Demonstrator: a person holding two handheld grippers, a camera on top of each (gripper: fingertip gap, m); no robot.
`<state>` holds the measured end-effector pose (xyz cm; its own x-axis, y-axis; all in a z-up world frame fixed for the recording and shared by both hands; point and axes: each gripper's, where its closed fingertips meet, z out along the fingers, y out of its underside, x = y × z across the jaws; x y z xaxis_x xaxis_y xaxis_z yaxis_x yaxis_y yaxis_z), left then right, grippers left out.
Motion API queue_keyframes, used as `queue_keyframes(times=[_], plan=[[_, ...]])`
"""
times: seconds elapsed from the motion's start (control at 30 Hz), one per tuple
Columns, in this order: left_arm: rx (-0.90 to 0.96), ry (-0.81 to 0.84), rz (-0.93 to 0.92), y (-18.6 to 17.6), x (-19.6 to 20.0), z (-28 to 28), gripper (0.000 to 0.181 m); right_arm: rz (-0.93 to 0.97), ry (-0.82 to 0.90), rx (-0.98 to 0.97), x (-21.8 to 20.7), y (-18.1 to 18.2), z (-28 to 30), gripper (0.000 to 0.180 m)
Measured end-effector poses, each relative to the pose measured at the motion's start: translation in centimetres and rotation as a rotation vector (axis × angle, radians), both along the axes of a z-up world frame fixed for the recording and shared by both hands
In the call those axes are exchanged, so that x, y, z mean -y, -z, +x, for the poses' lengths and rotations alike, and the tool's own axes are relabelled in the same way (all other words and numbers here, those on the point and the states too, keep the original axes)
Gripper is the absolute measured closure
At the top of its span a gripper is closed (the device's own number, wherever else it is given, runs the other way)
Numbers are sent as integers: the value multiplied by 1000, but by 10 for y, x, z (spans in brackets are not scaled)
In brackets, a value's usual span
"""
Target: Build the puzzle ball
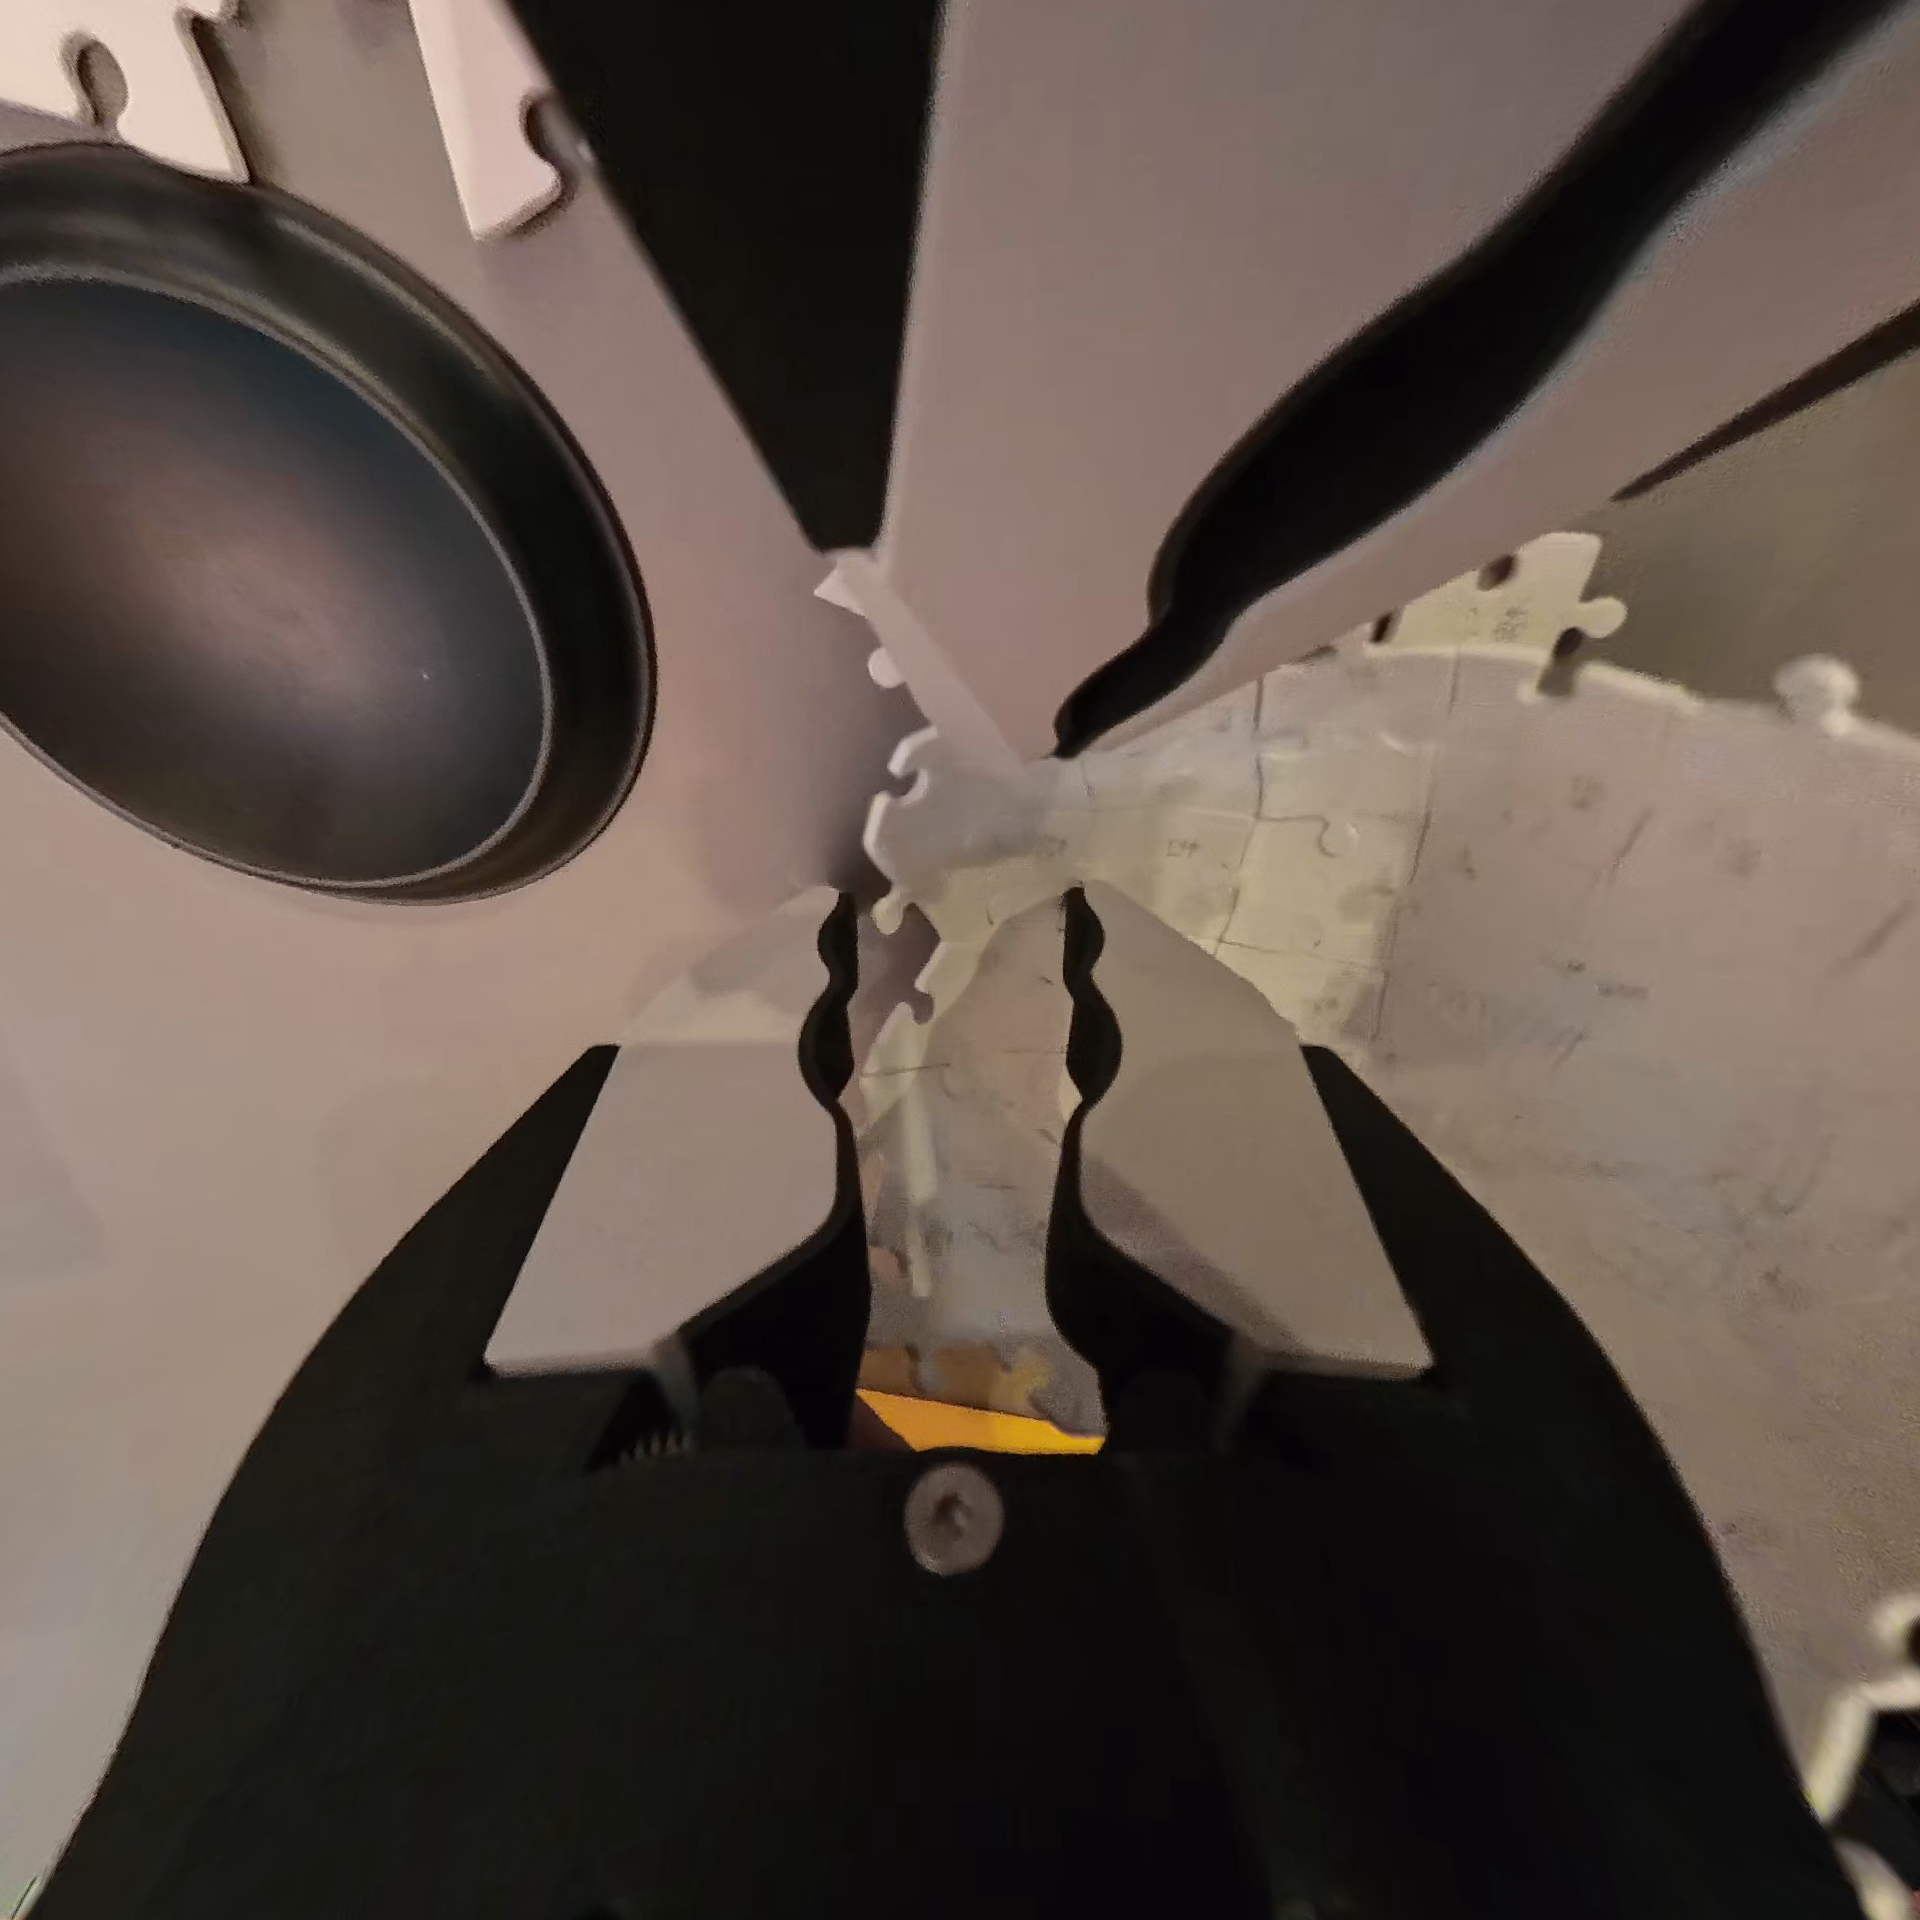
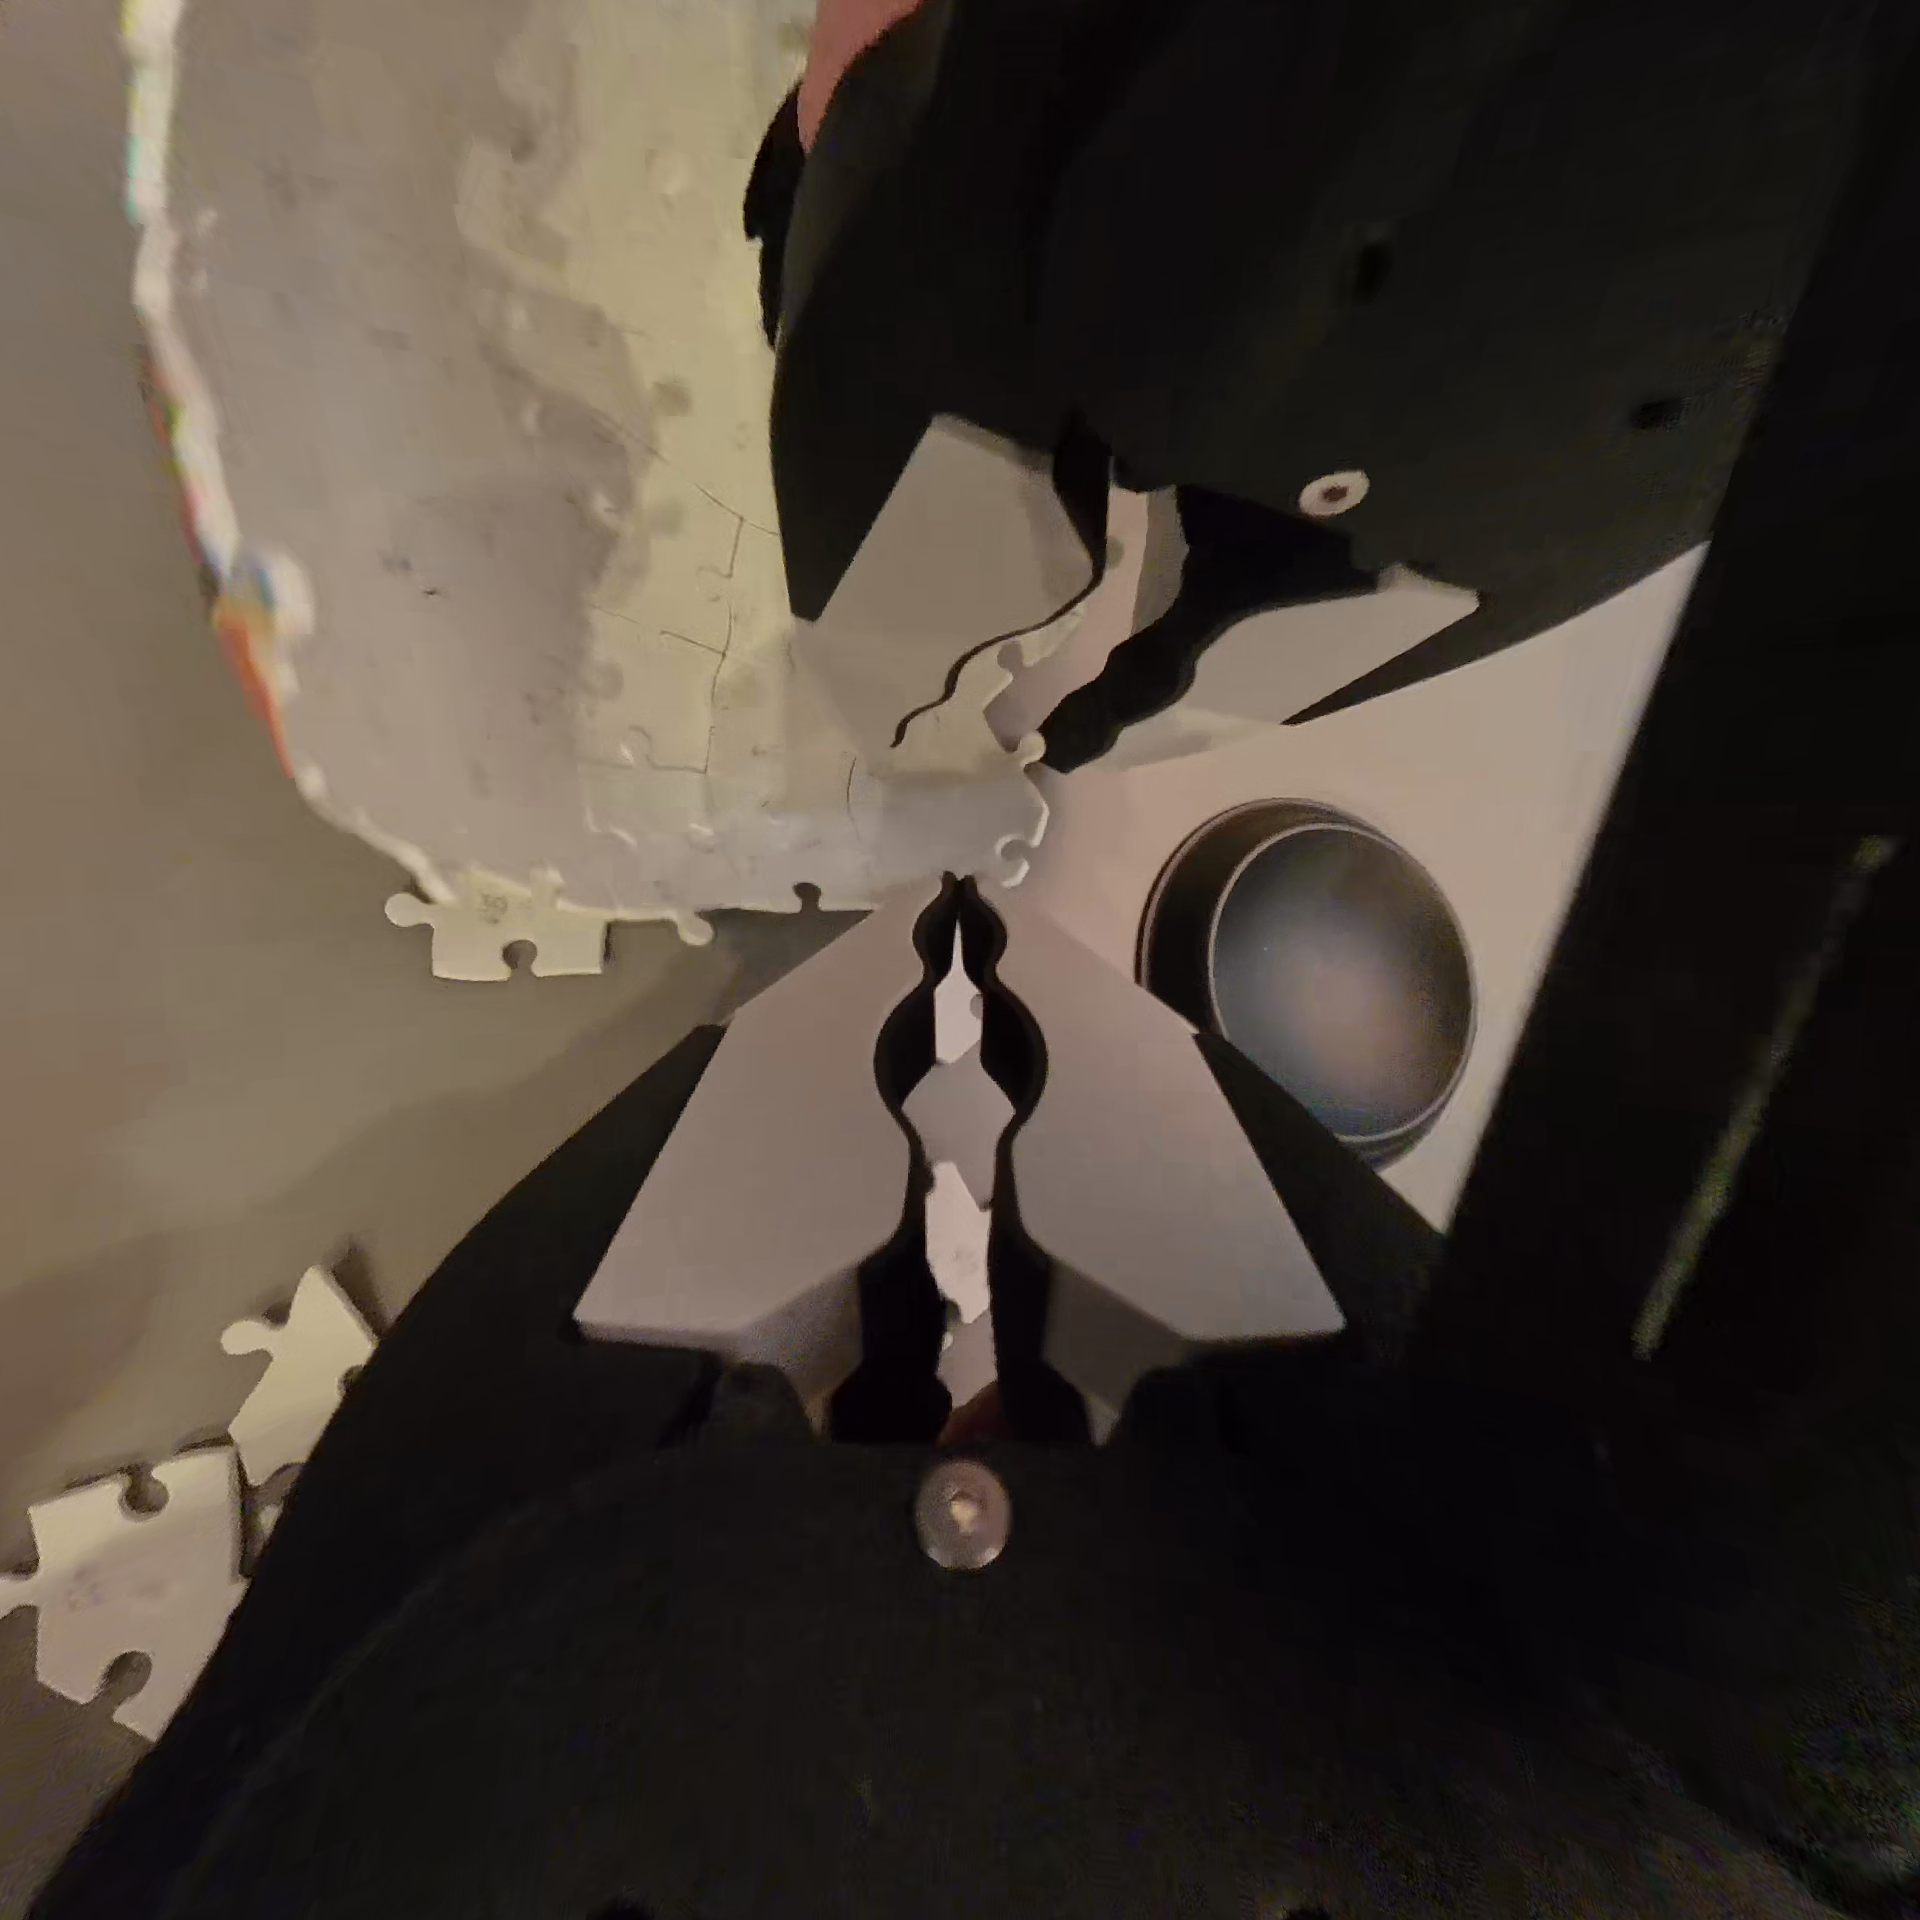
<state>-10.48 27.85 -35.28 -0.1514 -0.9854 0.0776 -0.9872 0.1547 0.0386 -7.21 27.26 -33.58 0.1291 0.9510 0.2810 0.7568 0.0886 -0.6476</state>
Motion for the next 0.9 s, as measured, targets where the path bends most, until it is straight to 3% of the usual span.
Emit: queue_keyframes(times=[0.9], plan=[[84,-99,39,0,-21,18,126,-78,8,-27,-1,-3,15,180]])
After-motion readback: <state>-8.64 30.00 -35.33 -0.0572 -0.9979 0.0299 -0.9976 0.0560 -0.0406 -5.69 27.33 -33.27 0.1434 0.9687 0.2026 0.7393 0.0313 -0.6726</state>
